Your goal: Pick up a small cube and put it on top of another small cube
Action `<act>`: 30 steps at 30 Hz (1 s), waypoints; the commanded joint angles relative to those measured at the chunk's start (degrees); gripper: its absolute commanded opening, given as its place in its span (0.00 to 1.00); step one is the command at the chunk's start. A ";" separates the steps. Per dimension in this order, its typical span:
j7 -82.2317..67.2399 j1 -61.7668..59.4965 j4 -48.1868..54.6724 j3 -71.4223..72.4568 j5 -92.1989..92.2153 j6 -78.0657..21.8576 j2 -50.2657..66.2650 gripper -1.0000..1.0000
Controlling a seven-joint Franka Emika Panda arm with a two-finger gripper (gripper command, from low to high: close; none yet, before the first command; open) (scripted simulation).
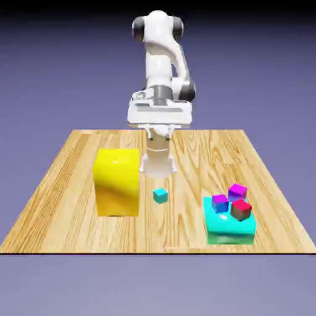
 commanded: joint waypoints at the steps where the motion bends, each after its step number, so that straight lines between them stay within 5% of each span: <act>1: -1.06 -0.51 -0.24 2.08 0.51 -0.32 -0.37 0.50; 30: -31.84 -15.25 -7.26 62.30 15.33 -9.70 -11.11 0.50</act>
